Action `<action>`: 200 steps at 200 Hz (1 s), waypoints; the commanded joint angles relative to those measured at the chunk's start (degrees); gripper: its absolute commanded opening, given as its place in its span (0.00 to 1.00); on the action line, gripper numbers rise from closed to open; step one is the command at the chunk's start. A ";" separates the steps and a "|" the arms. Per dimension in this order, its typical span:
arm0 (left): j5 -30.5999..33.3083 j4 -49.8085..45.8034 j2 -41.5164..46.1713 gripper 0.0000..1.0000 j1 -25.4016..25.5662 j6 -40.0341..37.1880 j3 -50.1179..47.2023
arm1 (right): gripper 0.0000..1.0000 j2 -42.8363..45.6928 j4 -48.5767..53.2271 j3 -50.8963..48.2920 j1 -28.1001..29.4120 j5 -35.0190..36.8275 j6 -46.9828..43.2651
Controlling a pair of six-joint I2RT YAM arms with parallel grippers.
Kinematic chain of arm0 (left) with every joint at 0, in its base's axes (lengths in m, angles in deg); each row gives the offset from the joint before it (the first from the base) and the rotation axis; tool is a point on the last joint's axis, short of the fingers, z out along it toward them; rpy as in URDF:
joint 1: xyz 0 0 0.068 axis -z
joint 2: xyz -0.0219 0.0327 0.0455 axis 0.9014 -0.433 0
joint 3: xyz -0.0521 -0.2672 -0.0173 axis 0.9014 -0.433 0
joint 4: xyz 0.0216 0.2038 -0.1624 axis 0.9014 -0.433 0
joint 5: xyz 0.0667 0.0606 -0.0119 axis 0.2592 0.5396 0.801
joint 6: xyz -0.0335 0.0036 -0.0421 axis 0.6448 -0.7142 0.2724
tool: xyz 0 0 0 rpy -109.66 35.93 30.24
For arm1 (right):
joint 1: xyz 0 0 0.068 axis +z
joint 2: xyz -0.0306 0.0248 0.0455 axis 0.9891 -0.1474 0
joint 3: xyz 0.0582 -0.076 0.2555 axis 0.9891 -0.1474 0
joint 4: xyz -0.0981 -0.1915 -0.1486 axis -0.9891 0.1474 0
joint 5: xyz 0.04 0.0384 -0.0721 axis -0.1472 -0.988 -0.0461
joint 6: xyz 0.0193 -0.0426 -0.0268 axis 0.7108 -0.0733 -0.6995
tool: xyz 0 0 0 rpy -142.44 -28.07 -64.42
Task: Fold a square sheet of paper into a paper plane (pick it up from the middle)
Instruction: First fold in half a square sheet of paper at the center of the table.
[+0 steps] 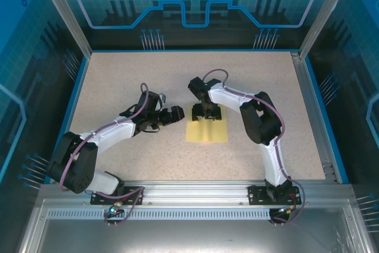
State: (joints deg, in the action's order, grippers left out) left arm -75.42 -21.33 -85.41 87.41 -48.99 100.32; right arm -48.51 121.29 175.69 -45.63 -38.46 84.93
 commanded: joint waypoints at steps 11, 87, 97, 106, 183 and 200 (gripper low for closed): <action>0.05 -1.61 0.15 0.99 0.39 -1.31 1.36 | 0.55 2.67 -1.86 -2.12 -1.08 -3.43 -1.17; -3.40 -0.33 0.70 0.99 -2.18 0.84 1.22 | 0.36 13.99 -14.87 -9.96 -2.82 -19.77 -0.98; -4.48 0.05 0.70 0.99 -2.92 1.14 1.26 | 0.35 15.25 -17.03 -11.12 -3.48 -22.77 0.15; -5.21 0.05 0.78 0.99 -3.47 1.24 1.45 | 0.33 16.11 -19.00 -11.90 -4.07 -25.29 0.87; -13.99 3.15 1.17 0.99 -6.63 3.00 1.60 | 0.39 16.23 -35.65 -22.34 -11.23 -42.83 4.93; -15.98 3.91 -0.31 0.99 -6.52 2.95 1.90 | 0.39 14.96 -33.27 -22.96 -12.55 -42.18 0.89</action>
State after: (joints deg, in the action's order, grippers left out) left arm -86.15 -19.32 -84.60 81.31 -46.97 100.32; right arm -31.63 88.27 153.83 -56.20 -77.34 89.41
